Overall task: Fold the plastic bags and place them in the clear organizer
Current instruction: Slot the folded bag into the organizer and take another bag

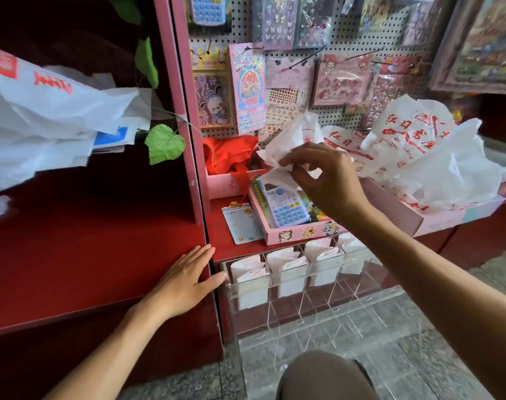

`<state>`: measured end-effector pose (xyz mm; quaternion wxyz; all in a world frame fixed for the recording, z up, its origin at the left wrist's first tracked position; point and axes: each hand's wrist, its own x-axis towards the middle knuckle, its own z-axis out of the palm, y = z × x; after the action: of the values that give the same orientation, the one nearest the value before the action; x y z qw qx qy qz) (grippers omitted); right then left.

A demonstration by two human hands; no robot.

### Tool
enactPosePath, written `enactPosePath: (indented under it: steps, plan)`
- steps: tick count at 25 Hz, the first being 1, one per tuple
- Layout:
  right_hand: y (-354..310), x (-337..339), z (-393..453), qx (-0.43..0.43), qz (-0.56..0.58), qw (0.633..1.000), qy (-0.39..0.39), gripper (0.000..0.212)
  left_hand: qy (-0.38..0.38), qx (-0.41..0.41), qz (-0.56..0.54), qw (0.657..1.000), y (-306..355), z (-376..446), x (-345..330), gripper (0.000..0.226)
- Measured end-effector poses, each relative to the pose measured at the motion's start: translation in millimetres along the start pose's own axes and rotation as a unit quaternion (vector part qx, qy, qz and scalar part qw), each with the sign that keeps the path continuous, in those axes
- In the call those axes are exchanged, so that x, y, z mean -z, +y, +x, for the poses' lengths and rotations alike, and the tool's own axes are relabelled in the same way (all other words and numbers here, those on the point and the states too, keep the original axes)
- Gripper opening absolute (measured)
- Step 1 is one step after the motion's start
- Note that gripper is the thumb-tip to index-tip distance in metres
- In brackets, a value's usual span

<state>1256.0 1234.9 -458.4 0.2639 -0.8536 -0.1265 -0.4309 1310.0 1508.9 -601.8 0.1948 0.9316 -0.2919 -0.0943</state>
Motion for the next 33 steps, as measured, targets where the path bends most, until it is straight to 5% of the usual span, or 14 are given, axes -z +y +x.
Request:
enactPosePath:
  steps: [4,8,11,13,16,22,26,30,33]
  plan:
    - [-64.6,-13.9,14.8,-0.098,0.272,0.956,-0.05,0.01,0.054,0.013,-0.11,0.992,-1.0,-20.8,13.4,0.084]
    - [-113.9,-37.8,29.3,-0.213,0.513,0.83,-0.053,0.017,0.098,0.024,-0.295,0.95,-12.8,-44.2,39.1,0.102]
    - [-137.0,-65.7,36.2,-0.298,0.582,0.754,-0.061,0.023,0.168,0.026,-0.412,0.895,-18.6,-76.6,62.9,0.049]
    - [-150.5,-86.3,37.9,-0.356,0.582,0.729,-0.044,0.019,0.255,0.079,-0.411,0.872,-33.1,-98.5,83.7,0.037]
    - [-162.4,-122.0,34.9,-0.453,0.559,0.694,-0.019,0.014,0.308,0.16,-0.504,0.791,-71.5,-128.0,111.7,0.024]
    - [-197.4,-201.3,10.3,-0.538,0.503,0.671,-0.081,0.013,0.416,0.218,-0.501,0.727,-111.4,-208.6,132.7,0.015]
    - [-214.9,-229.8,3.6,-0.531,0.413,0.736,-0.072,0.002,0.422,0.32,-0.481,0.699,-156.0,-223.2,128.6,0.013]
    - [-213.2,-243.7,0.5,-0.52,0.402,0.75,-0.078,0.005,0.375,0.37,-0.454,0.718,-193.4,-231.6,126.1,0.02]
    - [-209.7,-249.3,-7.8,-0.503,0.4,0.76,-0.094,0.01,0.302,0.41,-0.356,0.784,-220.3,-245.4,123.0,0.018]
